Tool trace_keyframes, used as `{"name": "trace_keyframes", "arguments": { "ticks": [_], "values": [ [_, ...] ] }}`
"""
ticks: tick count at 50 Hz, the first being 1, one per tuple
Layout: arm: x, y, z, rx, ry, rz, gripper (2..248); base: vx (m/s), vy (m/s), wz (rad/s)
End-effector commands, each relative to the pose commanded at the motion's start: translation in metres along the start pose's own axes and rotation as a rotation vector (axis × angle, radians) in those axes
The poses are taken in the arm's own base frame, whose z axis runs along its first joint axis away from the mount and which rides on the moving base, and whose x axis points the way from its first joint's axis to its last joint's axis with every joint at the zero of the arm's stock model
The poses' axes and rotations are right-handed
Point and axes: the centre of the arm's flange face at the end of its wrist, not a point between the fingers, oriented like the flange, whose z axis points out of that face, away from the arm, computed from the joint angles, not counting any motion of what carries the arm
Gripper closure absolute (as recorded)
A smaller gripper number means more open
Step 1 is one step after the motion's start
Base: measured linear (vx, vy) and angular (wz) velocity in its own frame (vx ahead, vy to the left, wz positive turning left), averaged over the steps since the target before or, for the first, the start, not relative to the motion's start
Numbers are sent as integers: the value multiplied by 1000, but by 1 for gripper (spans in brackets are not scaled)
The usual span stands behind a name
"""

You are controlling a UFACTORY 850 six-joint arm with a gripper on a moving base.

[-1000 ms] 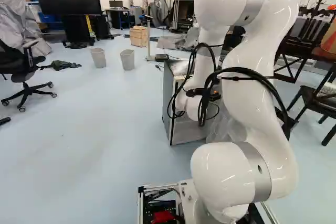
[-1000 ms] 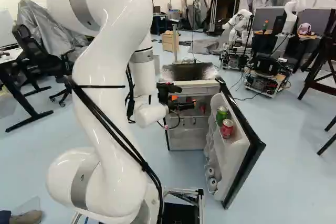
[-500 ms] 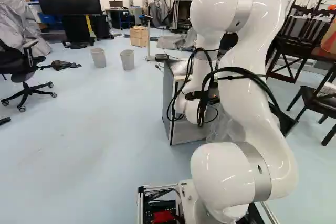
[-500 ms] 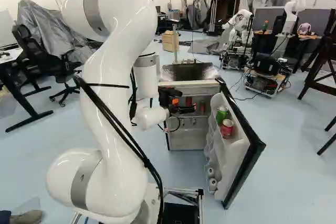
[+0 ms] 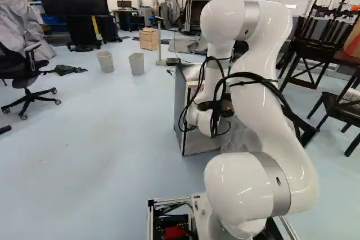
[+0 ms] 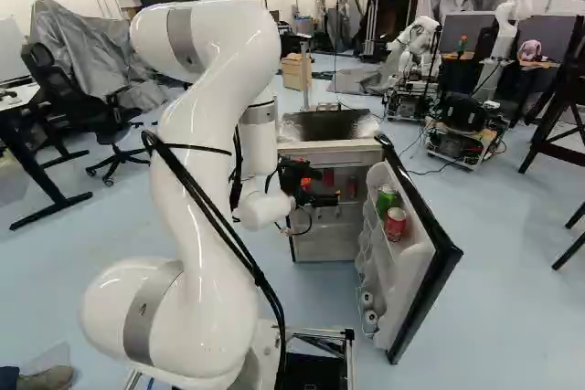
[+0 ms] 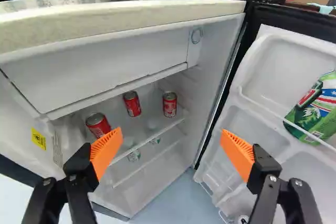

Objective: Grab a drink from the fridge

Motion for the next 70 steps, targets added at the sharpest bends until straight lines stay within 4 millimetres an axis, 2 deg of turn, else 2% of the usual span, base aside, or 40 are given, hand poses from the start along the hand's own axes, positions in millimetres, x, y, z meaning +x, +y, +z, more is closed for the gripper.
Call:
{"name": "trace_keyframes", "arguments": {
  "ticks": [24,70],
  "values": [
    [-25,-4,16,-6,-35,-18,3,0,0,0],
    [-75,-23,69,-9,-59,-31,3,0,0,0]
  ]
}}
